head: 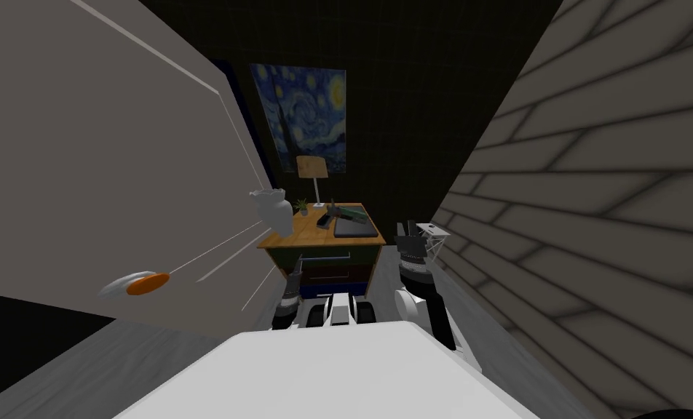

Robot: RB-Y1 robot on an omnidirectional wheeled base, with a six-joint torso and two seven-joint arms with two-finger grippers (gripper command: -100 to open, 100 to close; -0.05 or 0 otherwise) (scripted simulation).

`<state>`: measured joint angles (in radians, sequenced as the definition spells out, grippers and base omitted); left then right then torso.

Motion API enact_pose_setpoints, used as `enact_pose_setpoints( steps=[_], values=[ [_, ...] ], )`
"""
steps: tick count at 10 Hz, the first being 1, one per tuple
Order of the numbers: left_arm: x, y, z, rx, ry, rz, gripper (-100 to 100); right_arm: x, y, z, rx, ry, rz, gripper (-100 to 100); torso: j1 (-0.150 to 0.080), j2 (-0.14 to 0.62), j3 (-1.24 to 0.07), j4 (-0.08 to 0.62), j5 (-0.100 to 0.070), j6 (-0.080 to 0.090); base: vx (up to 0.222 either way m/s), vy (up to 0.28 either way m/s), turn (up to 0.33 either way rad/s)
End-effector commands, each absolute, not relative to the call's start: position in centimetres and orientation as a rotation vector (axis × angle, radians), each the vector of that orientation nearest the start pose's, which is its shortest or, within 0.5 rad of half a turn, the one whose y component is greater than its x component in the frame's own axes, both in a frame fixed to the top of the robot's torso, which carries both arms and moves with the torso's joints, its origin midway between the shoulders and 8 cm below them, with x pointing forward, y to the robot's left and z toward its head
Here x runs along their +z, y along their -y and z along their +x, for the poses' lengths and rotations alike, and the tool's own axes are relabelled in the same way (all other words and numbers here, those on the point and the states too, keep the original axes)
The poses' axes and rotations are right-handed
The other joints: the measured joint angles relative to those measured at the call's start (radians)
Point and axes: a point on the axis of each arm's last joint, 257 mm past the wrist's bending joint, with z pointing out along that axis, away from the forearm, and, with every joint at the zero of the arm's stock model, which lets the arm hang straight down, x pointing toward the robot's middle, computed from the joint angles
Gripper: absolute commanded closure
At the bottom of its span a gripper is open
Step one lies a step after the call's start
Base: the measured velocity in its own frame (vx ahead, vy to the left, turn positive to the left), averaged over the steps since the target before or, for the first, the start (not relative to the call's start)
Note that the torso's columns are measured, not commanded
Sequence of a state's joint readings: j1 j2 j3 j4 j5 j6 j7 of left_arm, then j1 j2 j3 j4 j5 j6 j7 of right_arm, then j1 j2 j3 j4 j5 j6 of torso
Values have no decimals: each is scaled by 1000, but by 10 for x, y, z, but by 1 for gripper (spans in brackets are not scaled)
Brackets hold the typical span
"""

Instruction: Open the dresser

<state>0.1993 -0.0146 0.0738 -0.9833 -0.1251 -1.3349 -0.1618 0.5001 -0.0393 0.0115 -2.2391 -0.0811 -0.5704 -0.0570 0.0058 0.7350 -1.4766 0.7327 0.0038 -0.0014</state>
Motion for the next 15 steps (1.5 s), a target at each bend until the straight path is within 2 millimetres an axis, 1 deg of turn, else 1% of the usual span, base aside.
enact_pose_setpoints(
  steps=[1, 7, 8, 10, 13, 15],
  values=[
    [-267, -243, 370, -1174, -896, -677, 100, 19, 282, 339, 1423, -556, 682, 0, -2, 5, 3, 1, 0, 0, -141, -24, 40],
    [-266, -244, 398, -1173, -935, -699, 100, 19, 282, 339, 1423, -556, 682, 0, -3, -1, -1, 2, -2, 1, -119, -9, 23],
    [-261, -242, 396, -1179, -921, -687, 100, 19, 282, 339, 1423, -556, 682, 0, -4, 0, -1, 2, -2, 1, -51, -9, 6],
    [-261, -242, 395, -1182, -926, -688, 100, 19, 282, 339, 1423, -556, 682, 0, -3, 1, 0, 3, -3, 1, -120, 16, 19],
    [-261, -241, 394, -1187, -931, -687, 100, 19, 282, 339, 1423, -556, 682, 0, -3, 5, 2, 4, -2, 0, -195, -7, 27],
    [-261, -239, 392, -1191, -933, -686, 100, 19, 282, 339, 1423, -556, 682, 0, -4, -4, -4, 4, -4, 1, -105, -2, 14]
  ],
)
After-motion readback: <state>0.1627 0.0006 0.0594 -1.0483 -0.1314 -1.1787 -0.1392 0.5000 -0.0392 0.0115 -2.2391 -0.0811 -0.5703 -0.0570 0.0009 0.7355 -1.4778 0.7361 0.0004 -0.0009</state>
